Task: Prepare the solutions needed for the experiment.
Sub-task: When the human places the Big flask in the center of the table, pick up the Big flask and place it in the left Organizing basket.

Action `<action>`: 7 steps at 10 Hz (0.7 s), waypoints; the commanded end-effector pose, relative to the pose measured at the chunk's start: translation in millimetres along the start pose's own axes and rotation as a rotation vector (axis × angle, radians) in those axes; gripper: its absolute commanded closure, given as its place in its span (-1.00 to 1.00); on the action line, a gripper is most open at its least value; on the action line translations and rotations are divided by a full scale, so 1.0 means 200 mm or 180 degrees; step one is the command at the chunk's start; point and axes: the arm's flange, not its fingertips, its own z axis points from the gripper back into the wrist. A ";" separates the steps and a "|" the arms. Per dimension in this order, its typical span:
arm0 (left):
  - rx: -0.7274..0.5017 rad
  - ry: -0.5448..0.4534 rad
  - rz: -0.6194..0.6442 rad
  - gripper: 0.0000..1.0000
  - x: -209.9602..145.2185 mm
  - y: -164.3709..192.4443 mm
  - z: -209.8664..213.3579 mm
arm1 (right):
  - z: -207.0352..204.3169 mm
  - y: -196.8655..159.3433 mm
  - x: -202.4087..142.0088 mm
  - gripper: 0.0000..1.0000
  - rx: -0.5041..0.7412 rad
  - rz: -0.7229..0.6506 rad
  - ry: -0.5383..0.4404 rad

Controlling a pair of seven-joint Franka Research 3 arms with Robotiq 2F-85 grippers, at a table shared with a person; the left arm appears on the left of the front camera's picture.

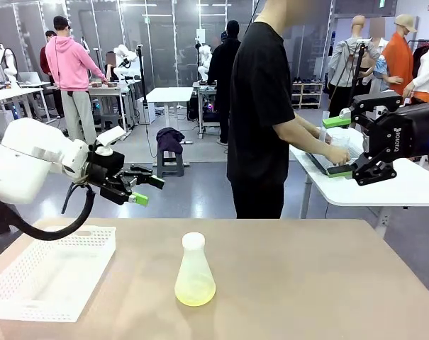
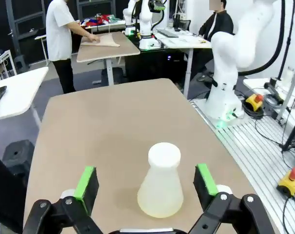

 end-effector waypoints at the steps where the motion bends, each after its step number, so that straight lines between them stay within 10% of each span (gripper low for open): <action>1: 0.0191 -0.0041 0.0191 -1.00 0.05 -0.05 0.07 | 0.00 0.01 -0.01 -1.00 0.0042 0.0023 -0.0019; 7: -0.0154 0.0044 -0.0136 -1.00 0.00 0.00 -0.07 | 0.00 0.01 -0.01 -1.00 0.0042 0.0023 -0.0019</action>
